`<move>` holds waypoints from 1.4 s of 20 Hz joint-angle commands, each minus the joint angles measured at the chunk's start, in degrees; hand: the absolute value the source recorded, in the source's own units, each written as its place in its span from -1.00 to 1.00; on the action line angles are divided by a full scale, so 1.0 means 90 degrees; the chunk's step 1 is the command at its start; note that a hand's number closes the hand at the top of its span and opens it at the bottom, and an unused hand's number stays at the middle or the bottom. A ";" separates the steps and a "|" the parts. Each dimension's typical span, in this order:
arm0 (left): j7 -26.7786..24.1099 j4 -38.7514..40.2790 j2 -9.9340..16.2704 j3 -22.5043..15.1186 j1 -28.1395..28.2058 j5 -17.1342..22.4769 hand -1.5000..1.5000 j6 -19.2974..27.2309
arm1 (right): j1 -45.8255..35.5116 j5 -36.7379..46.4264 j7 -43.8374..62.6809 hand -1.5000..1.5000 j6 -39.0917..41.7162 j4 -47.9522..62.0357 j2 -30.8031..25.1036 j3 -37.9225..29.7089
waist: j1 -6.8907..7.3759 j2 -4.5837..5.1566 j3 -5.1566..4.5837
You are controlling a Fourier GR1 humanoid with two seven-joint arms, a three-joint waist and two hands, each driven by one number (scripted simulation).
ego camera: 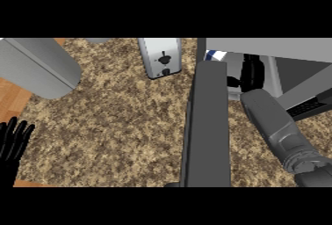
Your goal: Pick up the milk, place it into the microwave and close the microwave
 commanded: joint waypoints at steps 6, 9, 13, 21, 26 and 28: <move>-0.0246 0.0117 -0.0087 0.0045 0.0083 -0.0089 -1.00 0.0025 | 0.0352 -0.0042 -0.0355 -1.00 0.0226 -0.0115 0.0104 -0.0075 | -0.0152 -0.0082 0.0000; -0.0277 -0.0043 -0.0086 0.0050 0.0258 -0.0075 -1.00 -0.0045 | 0.0336 -0.0161 -0.0391 -1.00 0.0200 -0.0230 0.0055 -0.0212 | -0.0109 -0.0091 0.0004; -0.0390 -0.0194 -0.0176 -0.0054 0.0391 -0.0212 -1.00 -0.0063 | 0.0139 -0.0072 -0.0183 -1.00 0.0518 -0.0095 -0.0126 -0.0152 | -0.0186 -0.0145 -0.0008; -0.0487 -0.0158 -0.0328 -0.0115 0.0488 -0.0407 -1.00 0.0046 | 0.0897 -0.0508 -0.1179 -1.00 0.1745 -0.0467 0.0087 -0.0568 | -0.0459 -0.0209 -0.0008; -0.0402 -0.0517 -0.0476 -0.0196 0.0762 -0.0499 -1.00 0.0115 | 0.1197 -0.0716 -0.1671 -1.00 0.2219 -0.0625 0.0404 -0.0760 | -0.0567 -0.0274 -0.0014; -0.0458 -0.0603 -0.0584 -0.0284 0.0989 -0.0489 -1.00 0.0006 | 0.1253 -0.0819 -0.1563 -1.00 0.2462 -0.0670 0.0523 -0.0833 | -0.0646 -0.0319 -0.0020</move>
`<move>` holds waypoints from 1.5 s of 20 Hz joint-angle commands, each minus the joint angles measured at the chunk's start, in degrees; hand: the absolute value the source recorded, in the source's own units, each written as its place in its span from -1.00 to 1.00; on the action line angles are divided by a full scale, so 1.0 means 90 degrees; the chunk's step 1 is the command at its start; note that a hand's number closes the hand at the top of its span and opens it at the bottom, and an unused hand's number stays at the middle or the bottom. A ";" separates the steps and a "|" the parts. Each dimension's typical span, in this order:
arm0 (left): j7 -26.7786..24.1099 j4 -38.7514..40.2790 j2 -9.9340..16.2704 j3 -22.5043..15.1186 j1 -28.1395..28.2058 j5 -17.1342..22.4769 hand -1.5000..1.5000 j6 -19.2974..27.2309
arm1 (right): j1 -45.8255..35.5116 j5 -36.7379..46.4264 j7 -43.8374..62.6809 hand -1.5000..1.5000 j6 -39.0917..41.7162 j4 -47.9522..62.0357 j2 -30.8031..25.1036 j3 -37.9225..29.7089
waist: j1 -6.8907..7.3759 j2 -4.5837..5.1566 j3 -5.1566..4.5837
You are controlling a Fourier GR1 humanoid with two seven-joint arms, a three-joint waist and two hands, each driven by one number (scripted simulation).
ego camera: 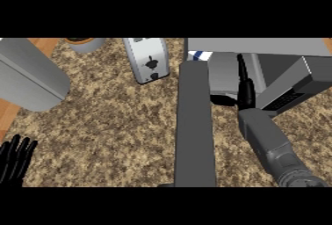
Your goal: Pick up the milk, place it into the microwave and close the microwave
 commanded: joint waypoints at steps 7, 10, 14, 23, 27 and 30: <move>0.0404 -0.0487 -0.0128 -0.0655 0.0303 0.0121 -1.00 -0.0560 | 0.0908 -0.0364 -0.0864 -1.00 0.1427 -0.0319 0.0507 -0.0219 | -0.0247 -0.0097 -0.0011; 0.0164 -0.0177 -0.0166 -0.0801 0.0244 0.0000 -1.00 -0.0714 | 0.1242 -0.0355 -0.1021 -1.00 0.2254 -0.0441 0.0653 -0.0083 | -0.0328 -0.0127 -0.0018; 0.0694 -0.0786 -0.0319 -0.1204 0.0377 -0.0005 -1.00 -0.0692 | 0.1725 -0.0416 -0.1024 -1.00 0.2835 -0.0891 0.0551 0.0030 | -0.0387 -0.0153 -0.0020; 0.0529 -0.0560 -0.0220 -0.1736 -0.0029 -0.0835 1.00 -0.0859 | 0.3636 -0.0491 -0.0837 -1.00 0.3369 -0.2947 0.0473 0.0568 | -0.0513 -0.0183 -0.0030; 0.0625 -0.0219 -0.0423 -0.2097 -0.0603 -0.1300 1.00 -0.0457 | 0.4427 -0.0901 -0.0534 -1.00 0.3848 -0.4171 0.0524 0.0625 | -0.0627 -0.0197 -0.0038; 0.0573 -0.0064 -0.0428 -0.2518 -0.0700 -0.1679 1.00 -0.0128 | 0.5090 -0.1032 0.0067 1.00 0.3873 -0.5489 0.0465 0.0838 | -0.0603 -0.0191 -0.0041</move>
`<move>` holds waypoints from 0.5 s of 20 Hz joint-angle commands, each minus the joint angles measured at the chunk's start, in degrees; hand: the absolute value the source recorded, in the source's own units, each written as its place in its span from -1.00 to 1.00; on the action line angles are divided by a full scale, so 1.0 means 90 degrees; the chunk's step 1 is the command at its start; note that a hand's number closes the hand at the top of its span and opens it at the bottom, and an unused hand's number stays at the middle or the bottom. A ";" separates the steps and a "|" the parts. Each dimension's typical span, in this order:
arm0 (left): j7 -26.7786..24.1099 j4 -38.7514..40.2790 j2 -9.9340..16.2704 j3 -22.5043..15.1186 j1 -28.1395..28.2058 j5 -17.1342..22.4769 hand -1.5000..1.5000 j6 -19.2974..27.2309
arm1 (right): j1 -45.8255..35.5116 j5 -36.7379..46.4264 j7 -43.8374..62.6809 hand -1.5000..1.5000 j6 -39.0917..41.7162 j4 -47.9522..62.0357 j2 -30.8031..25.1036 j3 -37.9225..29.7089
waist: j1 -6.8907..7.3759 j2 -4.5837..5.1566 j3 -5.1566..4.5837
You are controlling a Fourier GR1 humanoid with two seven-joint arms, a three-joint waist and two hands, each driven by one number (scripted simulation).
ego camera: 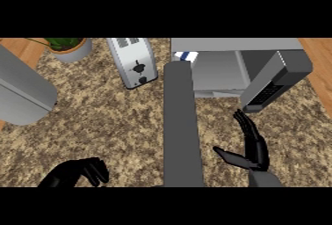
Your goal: Pick up the milk, place it into the microwave and close the microwave
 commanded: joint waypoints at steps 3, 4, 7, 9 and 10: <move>0.0353 0.0557 -0.0040 -0.0430 -0.0897 -0.0562 1.00 0.0314 | 0.1510 -0.0477 0.0700 1.00 0.0491 -0.2213 -0.0161 0.0181 | 0.0046 0.0029 0.0004; 0.0499 0.0793 -0.0089 -0.1128 -0.1219 -0.0798 1.00 0.0991 | 0.1519 -0.0502 0.0616 -1.00 0.0675 -0.2136 -0.0295 0.0159 | 0.0012 0.0036 0.0005; 0.0323 0.1257 -0.0091 -0.1142 -0.1829 -0.1026 1.00 0.1316 | 0.2035 -0.0828 0.1120 -1.00 0.0667 -0.3224 -0.0379 0.0059 | 0.0039 0.0042 0.0004; -0.0062 0.1948 -0.0091 -0.1135 -0.2077 -0.1184 1.00 0.1242 | 0.2387 -0.0986 0.1147 -1.00 0.0830 -0.3362 -0.0556 -0.0106 | 0.0069 0.0053 0.0006; 0.0269 0.2034 -0.0091 -0.1271 -0.2531 -0.0955 1.00 0.1572 | 0.2279 -0.1266 0.1401 -1.00 0.1032 -0.3493 -0.0918 -0.0410 | 0.0018 0.0057 0.0005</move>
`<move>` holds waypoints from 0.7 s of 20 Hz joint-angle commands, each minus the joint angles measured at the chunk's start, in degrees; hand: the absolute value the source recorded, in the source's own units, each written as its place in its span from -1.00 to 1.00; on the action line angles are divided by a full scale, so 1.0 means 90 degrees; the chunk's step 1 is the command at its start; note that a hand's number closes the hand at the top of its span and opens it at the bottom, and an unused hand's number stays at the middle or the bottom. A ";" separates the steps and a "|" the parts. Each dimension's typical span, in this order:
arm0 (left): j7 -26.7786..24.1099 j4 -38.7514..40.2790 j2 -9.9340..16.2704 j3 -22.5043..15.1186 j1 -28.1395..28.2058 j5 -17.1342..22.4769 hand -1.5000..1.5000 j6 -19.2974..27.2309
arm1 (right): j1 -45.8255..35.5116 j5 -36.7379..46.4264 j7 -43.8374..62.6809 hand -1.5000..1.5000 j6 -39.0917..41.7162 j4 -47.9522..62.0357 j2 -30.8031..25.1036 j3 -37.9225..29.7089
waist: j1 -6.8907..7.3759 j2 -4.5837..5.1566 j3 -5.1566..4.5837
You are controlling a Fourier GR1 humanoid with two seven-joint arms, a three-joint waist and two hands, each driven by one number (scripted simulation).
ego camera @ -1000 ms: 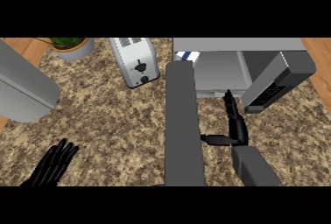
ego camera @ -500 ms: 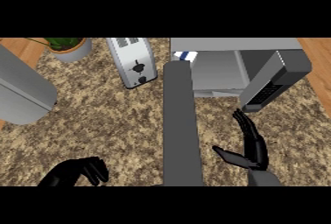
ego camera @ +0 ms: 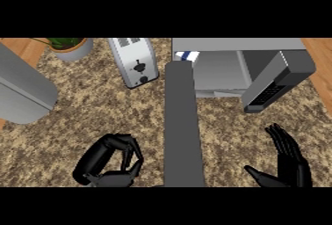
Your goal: Pick up the milk, place it into the microwave and close the microwave
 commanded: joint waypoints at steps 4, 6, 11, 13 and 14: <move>0.0465 0.1154 -0.0011 -0.1187 -0.1461 -0.0085 1.00 0.1049 | 0.0888 -0.0248 -0.0009 -1.00 0.0387 -0.0826 -0.0397 -0.0297 | 0.0023 0.0017 0.0006; 0.0291 0.1334 -0.0011 -0.1705 -0.1918 -0.0314 1.00 0.1752 | 0.1056 -0.0035 0.0465 -1.00 0.0039 -0.1677 -0.0368 -0.0065 | -0.0075 0.0011 -0.0003; 0.0574 0.2549 -0.0010 -0.2518 -0.3131 0.0220 1.00 0.2329 | 0.0922 -0.0366 0.0372 -1.00 0.0427 -0.1552 -0.0653 -0.0488 | -0.0031 0.0027 0.0006; 0.0543 0.3243 -0.0009 -0.3139 -0.3411 0.0603 1.00 0.3012 | 0.0669 -0.0452 0.0819 -1.00 0.0386 -0.1868 -0.0713 -0.0436 | -0.0094 0.0042 0.0002; 0.0271 0.3573 -0.0009 -0.3408 -0.3320 0.0544 1.00 0.3363 | 0.0966 -0.0549 0.0695 -1.00 0.0515 -0.2061 -0.0686 -0.0449 | -0.0154 0.0045 0.0000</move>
